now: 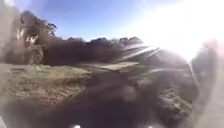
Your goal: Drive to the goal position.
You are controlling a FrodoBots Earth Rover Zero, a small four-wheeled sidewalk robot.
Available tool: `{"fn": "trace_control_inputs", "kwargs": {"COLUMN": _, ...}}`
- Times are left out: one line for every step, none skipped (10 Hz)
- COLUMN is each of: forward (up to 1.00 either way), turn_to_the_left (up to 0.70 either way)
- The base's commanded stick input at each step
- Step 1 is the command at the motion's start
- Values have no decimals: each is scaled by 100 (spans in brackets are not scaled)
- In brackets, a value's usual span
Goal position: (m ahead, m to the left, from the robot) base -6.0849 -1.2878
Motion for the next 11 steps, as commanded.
{"fn": "trace_control_inputs", "kwargs": {"forward": 70, "turn_to_the_left": 19}}
{"fn": "trace_control_inputs", "kwargs": {"forward": 70, "turn_to_the_left": 3}}
{"fn": "trace_control_inputs", "kwargs": {"forward": 70, "turn_to_the_left": 0}}
{"fn": "trace_control_inputs", "kwargs": {"forward": 70, "turn_to_the_left": 0}}
{"fn": "trace_control_inputs", "kwargs": {"forward": 70, "turn_to_the_left": 0}}
{"fn": "trace_control_inputs", "kwargs": {"forward": 70, "turn_to_the_left": 0}}
{"fn": "trace_control_inputs", "kwargs": {"forward": 70, "turn_to_the_left": 0}}
{"fn": "trace_control_inputs", "kwargs": {"forward": 70, "turn_to_the_left": 0}}
{"fn": "trace_control_inputs", "kwargs": {"forward": 70, "turn_to_the_left": 0}}
{"fn": "trace_control_inputs", "kwargs": {"forward": 70, "turn_to_the_left": -34}}
{"fn": "trace_control_inputs", "kwargs": {"forward": 70, "turn_to_the_left": -35}}
